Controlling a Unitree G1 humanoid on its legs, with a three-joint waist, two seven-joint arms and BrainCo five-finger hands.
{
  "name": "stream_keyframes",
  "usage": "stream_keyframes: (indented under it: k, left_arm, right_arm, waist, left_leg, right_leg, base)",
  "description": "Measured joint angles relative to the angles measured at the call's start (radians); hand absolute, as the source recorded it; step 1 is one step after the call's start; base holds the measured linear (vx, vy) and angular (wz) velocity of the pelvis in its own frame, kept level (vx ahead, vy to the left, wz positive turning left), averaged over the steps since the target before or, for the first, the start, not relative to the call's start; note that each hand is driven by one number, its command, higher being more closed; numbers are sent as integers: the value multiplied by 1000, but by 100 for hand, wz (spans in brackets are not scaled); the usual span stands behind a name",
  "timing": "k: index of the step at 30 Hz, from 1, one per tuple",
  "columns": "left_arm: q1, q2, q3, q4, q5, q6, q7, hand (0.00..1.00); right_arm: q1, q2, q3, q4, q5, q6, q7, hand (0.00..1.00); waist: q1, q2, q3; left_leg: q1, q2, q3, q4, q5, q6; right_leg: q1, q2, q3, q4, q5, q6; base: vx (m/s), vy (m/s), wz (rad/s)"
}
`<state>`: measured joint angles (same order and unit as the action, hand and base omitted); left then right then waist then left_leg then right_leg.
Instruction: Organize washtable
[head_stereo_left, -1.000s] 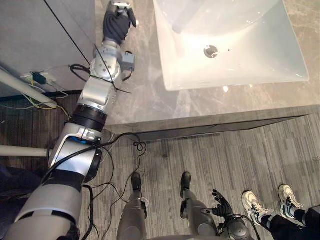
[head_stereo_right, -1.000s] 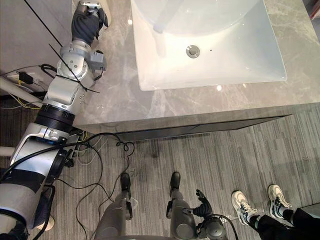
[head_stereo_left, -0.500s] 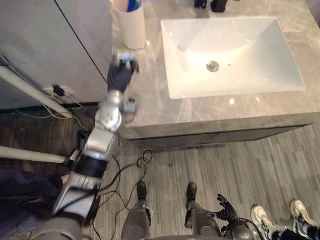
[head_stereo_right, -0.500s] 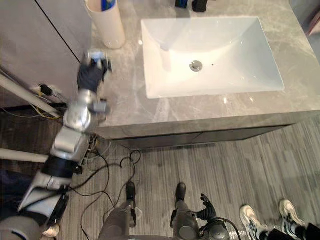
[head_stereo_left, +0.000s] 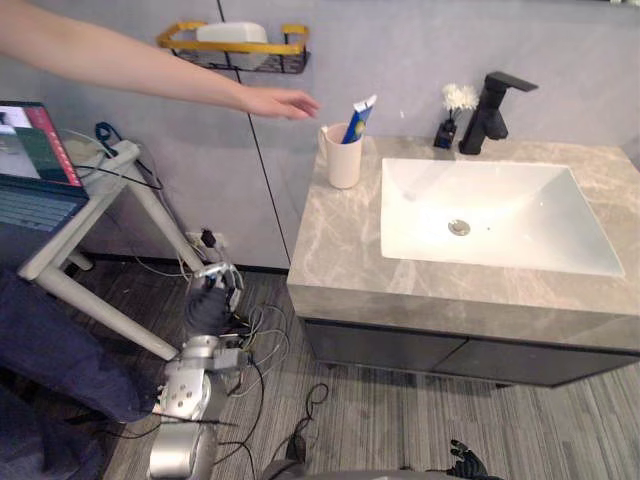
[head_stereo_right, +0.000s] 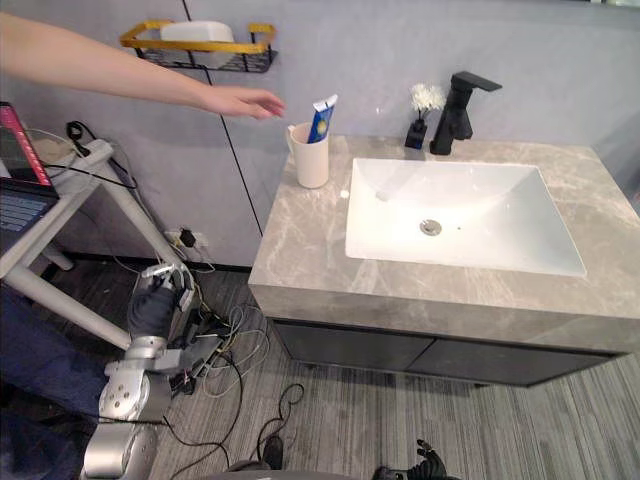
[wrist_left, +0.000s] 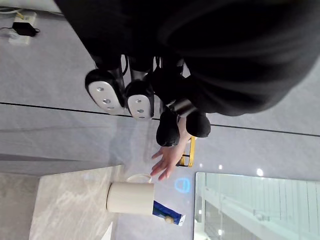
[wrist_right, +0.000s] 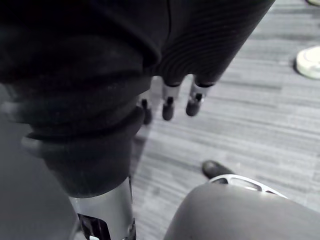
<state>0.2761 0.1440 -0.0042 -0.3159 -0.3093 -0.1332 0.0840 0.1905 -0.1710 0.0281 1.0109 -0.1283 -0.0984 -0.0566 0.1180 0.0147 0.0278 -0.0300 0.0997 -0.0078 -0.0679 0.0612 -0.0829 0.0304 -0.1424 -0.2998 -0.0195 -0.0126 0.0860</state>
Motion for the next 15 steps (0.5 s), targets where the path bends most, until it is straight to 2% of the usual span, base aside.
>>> stream_keyframes:
  k: [2,9,15]
  left_arm:
    - [30,-24,-5,0,-13,0,-18,100]
    - [36,-26,-67,0,-26,18,-40,100]
    - [36,-87,-93,0,-26,21,-41,100]
  right_arm:
    - [-4,0,1,19,0,5,5,0]
    - [-4,17,21,27,1,21,7,0]
    - [-2,22,19,27,1,21,1,0]
  waist:
    - [5,-3,-14]
    - [5,-29,-35]
    - [5,-35,-39]
  left_leg:
    - [1,0,-21,-3,3,-3]
    - [1,-5,-110,-23,26,-10]
    - [0,-11,-122,-13,28,-10]
  right_leg:
    - [3,-1,-18,14,-13,3]
    - [43,-2,-110,36,-42,11]
    - [51,-14,-127,71,-63,17]
  base:
    - [-16,-21,22]
    - [-4,-33,38]
    - [8,-12,13]
